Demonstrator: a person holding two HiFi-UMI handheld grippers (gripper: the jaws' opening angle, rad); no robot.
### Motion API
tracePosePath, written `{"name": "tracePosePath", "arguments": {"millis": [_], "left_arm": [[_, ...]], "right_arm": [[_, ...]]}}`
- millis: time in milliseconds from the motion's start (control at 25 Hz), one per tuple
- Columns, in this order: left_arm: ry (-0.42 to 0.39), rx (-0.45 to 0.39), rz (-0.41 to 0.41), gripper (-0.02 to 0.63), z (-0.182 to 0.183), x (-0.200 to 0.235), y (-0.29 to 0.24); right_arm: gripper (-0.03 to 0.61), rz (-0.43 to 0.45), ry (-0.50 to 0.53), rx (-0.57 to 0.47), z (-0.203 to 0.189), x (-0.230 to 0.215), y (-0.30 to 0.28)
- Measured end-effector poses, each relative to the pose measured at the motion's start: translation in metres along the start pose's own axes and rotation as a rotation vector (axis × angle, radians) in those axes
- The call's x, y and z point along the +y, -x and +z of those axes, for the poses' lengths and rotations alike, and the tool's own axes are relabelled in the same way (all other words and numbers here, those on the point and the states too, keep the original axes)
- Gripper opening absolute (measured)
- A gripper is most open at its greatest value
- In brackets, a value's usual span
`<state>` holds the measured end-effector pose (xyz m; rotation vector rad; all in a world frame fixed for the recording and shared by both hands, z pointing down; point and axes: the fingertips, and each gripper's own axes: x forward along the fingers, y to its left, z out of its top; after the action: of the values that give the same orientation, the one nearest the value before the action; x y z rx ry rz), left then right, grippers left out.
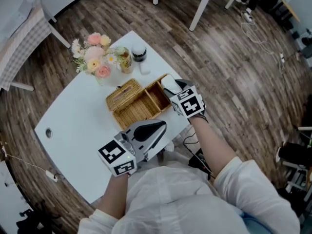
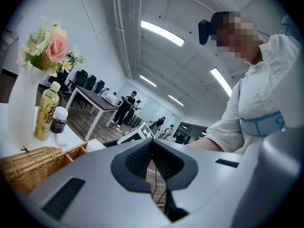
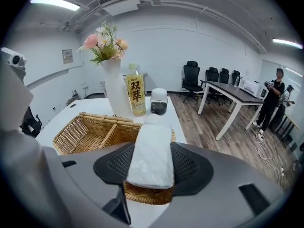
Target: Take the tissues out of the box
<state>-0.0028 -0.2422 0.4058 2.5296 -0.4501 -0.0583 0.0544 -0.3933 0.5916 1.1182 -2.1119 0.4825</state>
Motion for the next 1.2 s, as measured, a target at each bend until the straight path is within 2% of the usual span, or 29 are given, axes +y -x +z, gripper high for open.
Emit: {"name": "tracePosePath", "arguments": {"millis": [320, 560, 1000, 1200], "left_arm": [[-0.011, -0.034, 0.030, 0.002, 0.008, 0.003, 0.010], [-0.018, -0.059, 0.024, 0.002, 0.012, 0.000, 0.012], [-0.038, -0.088, 0.014, 0.002, 0.019, -0.007, 0.015], [-0.055, -0.095, -0.001, 0.002, 0.019, -0.013, 0.015]], "right_arm": [[0.245, -0.012, -0.018, 0.034, 0.008, -0.003, 0.007], [0.245, -0.017, -0.014, 0.039, 0.020, -0.005, 0.016], [0.245, -0.023, -0.005, -0.002, 0.037, -0.004, 0.037], [0.245, -0.031, -0.008, -0.055, 0.050, -0.004, 0.057]]}}
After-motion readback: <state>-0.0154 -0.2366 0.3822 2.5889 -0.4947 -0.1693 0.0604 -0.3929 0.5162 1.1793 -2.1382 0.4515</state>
